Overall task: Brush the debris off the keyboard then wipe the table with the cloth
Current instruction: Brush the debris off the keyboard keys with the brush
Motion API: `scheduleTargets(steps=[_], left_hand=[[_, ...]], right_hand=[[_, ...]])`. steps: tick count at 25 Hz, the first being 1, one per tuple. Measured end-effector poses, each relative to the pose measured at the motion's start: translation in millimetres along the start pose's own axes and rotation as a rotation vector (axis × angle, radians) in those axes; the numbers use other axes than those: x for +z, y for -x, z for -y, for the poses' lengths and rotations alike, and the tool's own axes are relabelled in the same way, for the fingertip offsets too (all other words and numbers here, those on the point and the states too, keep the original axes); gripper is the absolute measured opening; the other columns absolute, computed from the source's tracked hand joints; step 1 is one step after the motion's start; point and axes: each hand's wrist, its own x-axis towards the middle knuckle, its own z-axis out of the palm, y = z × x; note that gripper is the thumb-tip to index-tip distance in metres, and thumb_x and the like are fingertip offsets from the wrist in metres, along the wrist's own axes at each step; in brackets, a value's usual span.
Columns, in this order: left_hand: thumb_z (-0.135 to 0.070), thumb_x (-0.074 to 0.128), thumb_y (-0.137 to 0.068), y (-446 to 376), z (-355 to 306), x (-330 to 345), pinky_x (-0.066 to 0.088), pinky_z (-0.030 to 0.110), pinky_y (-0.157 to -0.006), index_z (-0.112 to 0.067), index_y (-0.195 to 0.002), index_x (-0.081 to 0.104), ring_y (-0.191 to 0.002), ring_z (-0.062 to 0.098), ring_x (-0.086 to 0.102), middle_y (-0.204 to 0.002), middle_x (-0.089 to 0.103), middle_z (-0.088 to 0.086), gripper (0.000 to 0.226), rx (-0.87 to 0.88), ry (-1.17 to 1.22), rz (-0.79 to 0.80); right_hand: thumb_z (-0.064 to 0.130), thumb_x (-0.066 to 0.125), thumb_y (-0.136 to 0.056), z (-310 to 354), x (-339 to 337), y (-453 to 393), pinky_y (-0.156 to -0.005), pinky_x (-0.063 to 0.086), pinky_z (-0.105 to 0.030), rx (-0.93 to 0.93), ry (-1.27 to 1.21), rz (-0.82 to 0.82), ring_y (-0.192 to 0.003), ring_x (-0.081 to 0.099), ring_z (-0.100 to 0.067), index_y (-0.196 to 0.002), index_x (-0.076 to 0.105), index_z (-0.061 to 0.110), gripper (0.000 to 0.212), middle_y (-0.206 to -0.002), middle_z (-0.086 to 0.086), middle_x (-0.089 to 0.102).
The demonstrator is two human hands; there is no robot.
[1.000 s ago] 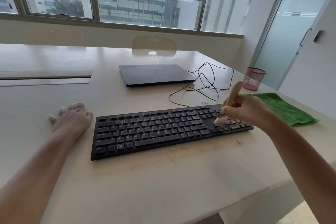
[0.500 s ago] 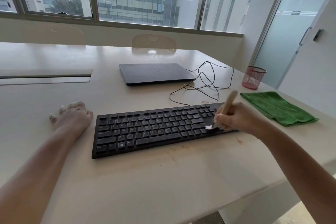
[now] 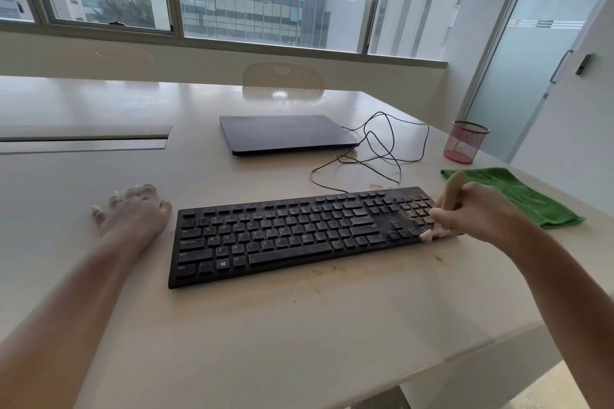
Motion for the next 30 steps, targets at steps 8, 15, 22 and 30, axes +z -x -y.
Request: scheduleTargets(steps=[8,15,22,30], left_hand=[[-0.031,0.031,-0.096,-0.7,0.2,1.2,0.015,0.056,-0.111,-0.011,-0.13,0.041,-0.137,0.034,0.024,-0.148,0.032,0.012,0.041,0.001,-0.014,-0.015],[-0.032,0.031,-0.096,-0.4,0.9,1.3,0.014,0.056,-0.111,-0.011,-0.131,0.04,-0.138,0.034,0.023,-0.148,0.032,0.012,0.042,-0.002,-0.011,-0.013],[-0.031,0.031,-0.096,-1.6,0.6,1.0,0.014,0.056,-0.111,-0.011,-0.132,0.04,-0.137,0.034,0.024,-0.148,0.032,0.012,0.043,0.001,-0.002,-0.013],[-0.03,0.031,-0.096,0.1,-1.2,-0.9,0.014,0.057,-0.112,-0.011,-0.133,0.04,-0.138,0.034,0.023,-0.149,0.031,0.013,0.042,-0.004,-0.004,-0.007]], right_hand=[[0.049,0.07,-0.068,38.3,30.8,9.3,-0.075,0.056,-0.039,-0.238,-0.686,0.096,-0.07,0.071,-0.014,-0.075,0.071,0.022,0.028,-0.068,0.001,0.072],[0.03,0.065,-0.084,27.6,15.7,-15.6,-0.074,0.049,-0.028,-0.107,-0.02,0.068,-0.077,0.066,-0.019,-0.079,0.07,0.014,0.018,-0.071,-0.003,0.07],[0.065,0.068,-0.063,33.2,12.5,5.2,-0.077,0.056,-0.044,-0.198,-0.506,0.064,-0.071,0.07,-0.016,-0.076,0.071,0.025,0.042,-0.069,0.001,0.072],[0.033,0.068,-0.083,42.3,38.8,20.8,-0.067,0.05,-0.022,-0.177,-0.162,-0.083,-0.068,0.067,-0.006,-0.082,0.07,0.013,0.02,-0.062,0.009,0.067]])
